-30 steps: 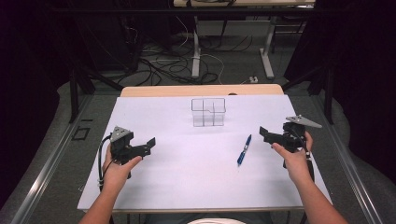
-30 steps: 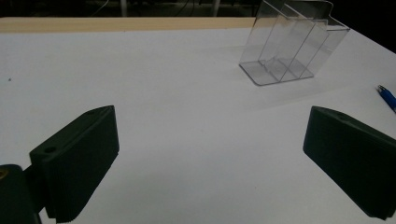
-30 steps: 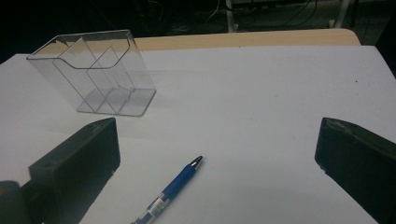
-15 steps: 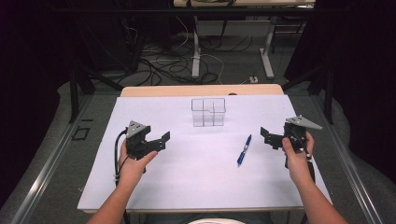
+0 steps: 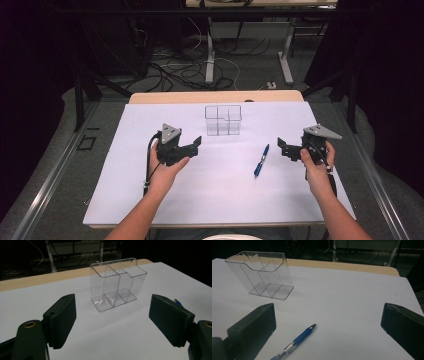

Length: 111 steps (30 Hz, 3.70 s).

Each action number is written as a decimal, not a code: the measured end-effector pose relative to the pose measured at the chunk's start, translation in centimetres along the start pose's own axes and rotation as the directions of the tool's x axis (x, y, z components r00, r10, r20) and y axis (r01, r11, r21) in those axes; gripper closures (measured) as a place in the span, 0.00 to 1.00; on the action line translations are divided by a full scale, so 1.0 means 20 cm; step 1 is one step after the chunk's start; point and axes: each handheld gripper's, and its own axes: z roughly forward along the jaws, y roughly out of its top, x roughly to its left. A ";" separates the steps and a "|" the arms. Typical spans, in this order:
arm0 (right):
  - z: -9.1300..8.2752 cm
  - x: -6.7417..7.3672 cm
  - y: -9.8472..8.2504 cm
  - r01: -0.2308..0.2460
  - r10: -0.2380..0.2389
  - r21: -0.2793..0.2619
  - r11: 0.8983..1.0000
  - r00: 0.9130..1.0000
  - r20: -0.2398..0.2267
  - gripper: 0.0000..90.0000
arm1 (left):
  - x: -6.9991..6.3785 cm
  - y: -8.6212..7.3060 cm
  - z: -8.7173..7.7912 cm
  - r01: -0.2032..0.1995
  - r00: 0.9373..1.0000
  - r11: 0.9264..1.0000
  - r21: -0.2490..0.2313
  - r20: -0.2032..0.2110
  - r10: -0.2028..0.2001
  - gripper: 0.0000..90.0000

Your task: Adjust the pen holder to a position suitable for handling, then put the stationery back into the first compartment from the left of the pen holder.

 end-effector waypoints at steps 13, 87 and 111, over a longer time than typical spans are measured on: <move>0.00 0.00 0.00 0.020 -0.020 0.001 1.000 1.000 0.002 0.00 | -0.22 0.04 0.15 -0.028 0.999 0.999 0.034 0.047 0.026 0.37; 0.04 -0.02 0.00 0.054 -0.054 0.019 0.998 0.999 -0.003 0.00 | -0.67 -0.01 0.72 0.030 0.937 0.866 0.499 0.287 -0.198 0.73; 0.04 -0.02 -0.01 0.053 -0.053 0.030 0.998 0.999 -0.005 0.00 | -0.67 -0.07 0.79 0.080 0.908 0.857 0.509 0.317 -0.273 0.75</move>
